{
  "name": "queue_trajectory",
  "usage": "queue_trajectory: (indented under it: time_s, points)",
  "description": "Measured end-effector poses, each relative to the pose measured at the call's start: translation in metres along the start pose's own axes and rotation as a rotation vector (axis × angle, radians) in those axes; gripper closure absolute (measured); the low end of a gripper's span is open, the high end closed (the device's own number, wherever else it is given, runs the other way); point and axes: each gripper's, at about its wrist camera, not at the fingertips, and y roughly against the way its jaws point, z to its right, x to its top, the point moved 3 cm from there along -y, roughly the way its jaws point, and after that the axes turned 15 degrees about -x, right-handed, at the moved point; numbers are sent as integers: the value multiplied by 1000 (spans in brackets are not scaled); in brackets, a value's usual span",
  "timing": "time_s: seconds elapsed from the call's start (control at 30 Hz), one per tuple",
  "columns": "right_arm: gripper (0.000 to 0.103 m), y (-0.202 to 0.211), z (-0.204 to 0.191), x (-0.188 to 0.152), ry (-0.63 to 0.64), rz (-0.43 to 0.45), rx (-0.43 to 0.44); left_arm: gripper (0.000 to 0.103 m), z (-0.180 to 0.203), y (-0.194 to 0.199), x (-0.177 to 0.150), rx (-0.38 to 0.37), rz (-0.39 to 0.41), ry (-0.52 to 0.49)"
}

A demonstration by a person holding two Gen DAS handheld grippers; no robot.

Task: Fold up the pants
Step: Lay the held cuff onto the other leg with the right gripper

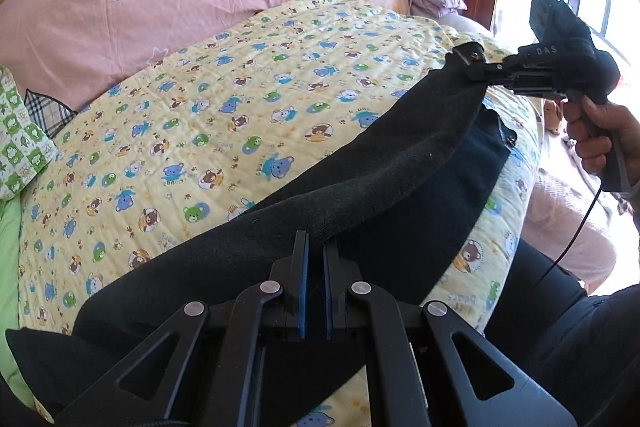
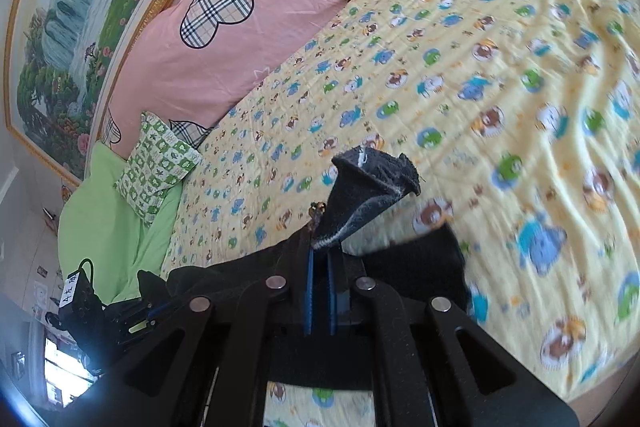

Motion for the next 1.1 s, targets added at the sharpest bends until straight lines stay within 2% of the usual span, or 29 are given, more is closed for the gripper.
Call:
queue_trajectory:
  time_s: [0.23,0.4,0.6,0.67,0.8,0.83,0.93,0.97,1.1]
  points:
    - [96,20,13,-32,-34,8,-24,99,16,-7,-21,-42,-22,3]
    - [96,11,30,-51,-50,-20,-77,99,17,-29,-37,-65,-67,25]
    - [96,-2,46,-65,-82,-56,-103,97,13,-46,-53,-69,-102,59]
    - [96,-3,46,-68,-64,-58,-116,92,14,-46,-54,-65,-99,61]
    - [88,7,46,-67,-49,-38,-162,90,16,-38,-54,-64,-82,66]
    - [86,11,47,-66,-45,-27,-187,87,16,-35,-55,-62,-75,76]
    - [77,25,46,-63,-27,17,-240,68,12,-24,-57,-56,-46,112]
    - [72,31,45,-61,-16,38,-265,65,9,-19,-58,-50,-33,129]
    - [72,46,32,-54,17,105,-239,64,-4,2,-65,-23,15,215]
